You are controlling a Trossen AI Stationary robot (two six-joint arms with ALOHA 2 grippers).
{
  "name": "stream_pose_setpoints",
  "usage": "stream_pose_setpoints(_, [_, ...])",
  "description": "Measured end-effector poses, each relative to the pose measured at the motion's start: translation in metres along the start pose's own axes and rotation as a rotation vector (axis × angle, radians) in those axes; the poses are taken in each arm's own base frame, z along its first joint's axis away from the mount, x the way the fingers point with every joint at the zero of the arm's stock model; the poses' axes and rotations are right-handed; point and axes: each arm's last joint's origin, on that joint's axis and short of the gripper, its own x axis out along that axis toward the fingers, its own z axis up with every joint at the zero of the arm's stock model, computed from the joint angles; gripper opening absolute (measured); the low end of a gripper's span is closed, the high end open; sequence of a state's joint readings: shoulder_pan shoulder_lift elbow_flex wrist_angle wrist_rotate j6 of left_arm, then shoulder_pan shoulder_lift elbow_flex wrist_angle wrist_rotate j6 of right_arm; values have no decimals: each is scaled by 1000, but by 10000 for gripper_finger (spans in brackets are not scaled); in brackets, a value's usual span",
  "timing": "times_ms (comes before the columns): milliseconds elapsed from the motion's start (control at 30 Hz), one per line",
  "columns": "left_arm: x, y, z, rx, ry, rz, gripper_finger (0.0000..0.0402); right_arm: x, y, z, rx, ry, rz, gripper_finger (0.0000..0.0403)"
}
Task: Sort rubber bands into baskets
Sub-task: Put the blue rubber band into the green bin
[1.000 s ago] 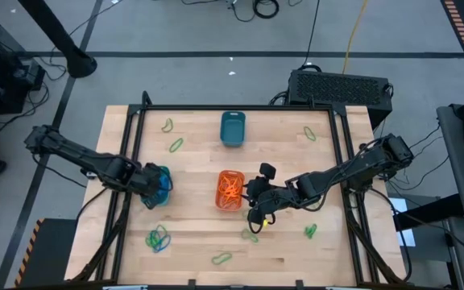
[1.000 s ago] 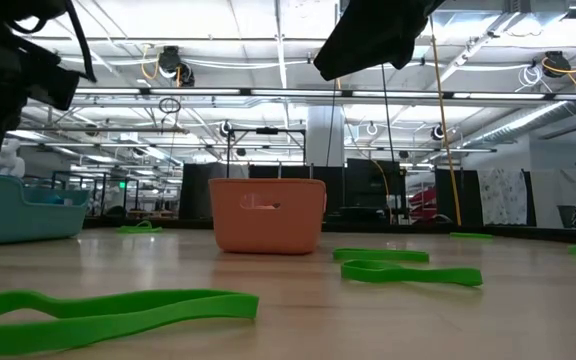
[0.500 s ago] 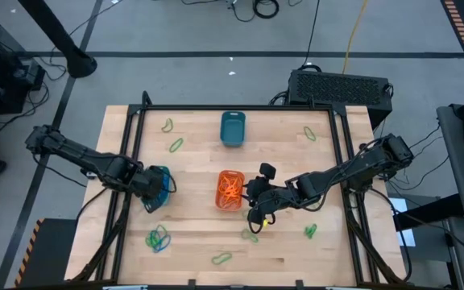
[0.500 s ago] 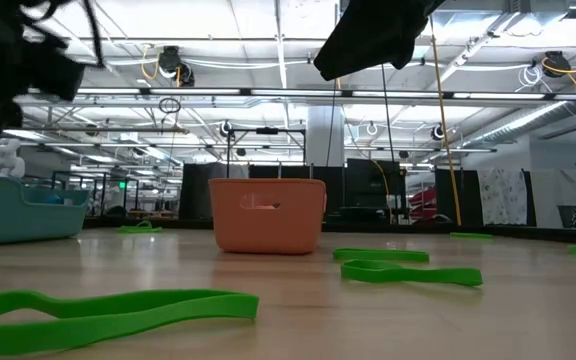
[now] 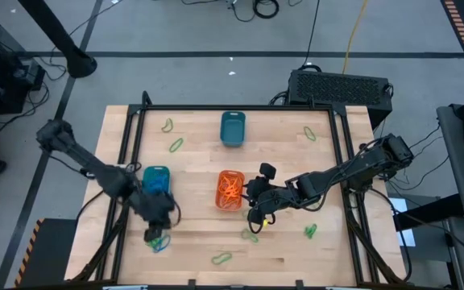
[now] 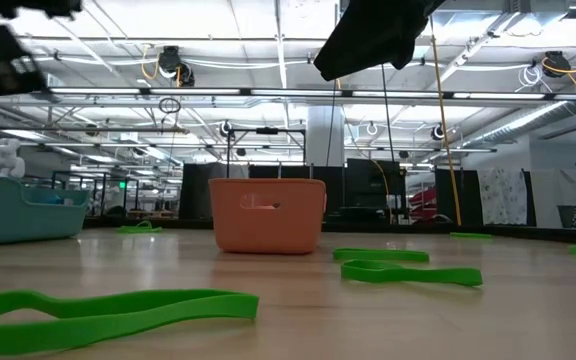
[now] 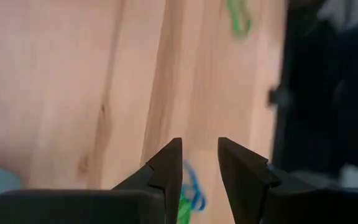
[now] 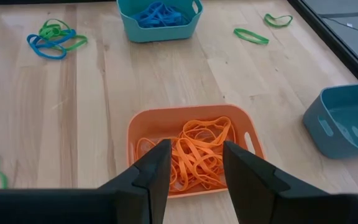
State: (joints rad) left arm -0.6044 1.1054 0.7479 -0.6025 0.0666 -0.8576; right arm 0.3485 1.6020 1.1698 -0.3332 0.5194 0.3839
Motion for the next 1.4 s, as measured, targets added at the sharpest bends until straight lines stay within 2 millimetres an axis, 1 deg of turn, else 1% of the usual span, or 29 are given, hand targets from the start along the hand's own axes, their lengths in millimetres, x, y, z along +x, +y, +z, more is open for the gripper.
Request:
stream_pose_setpoints(67, [16, -5, -6, 27, 60, 35, 109, 0, 0, 0, 0, 0, 0, 137])
stream_pose_setpoints(200, [44, -8, -17, 12, 171, 101, 109, 0, 0, 0, 8, 0, 0, 137])
stream_pose_setpoints(267, [55, -8, -21, -14, 218, 132, 109, 0, 0, 0, 17, 0, 0, 137])
stream_pose_setpoints(367, [65, -7, -25, -38, 262, 158, 109, 0, 0, 0, 19, 1, 0, 137])
stream_pose_setpoints(467, [70, -6, -26, -61, 284, 173, 109, 0, 0, 0, 19, 1, 0, 137])
stream_pose_setpoints(700, [74, -5, -28, -92, 307, 181, 109, 0, 0, 0, 18, 1, 0, 137])
stream_pose_setpoints(933, [88, -4, -29, -93, 326, 195, 109, 0, 0, 0, 16, 2, 0, 137])
stream_pose_setpoints(1167, [98, -1, -33, -86, 368, 228, 109, 0, 0, 0, 16, 2, -1, 137])
stream_pose_setpoints(1400, [99, -1, -34, -86, 374, 230, 109, 0, 0, 0, 15, 2, 0, 137])
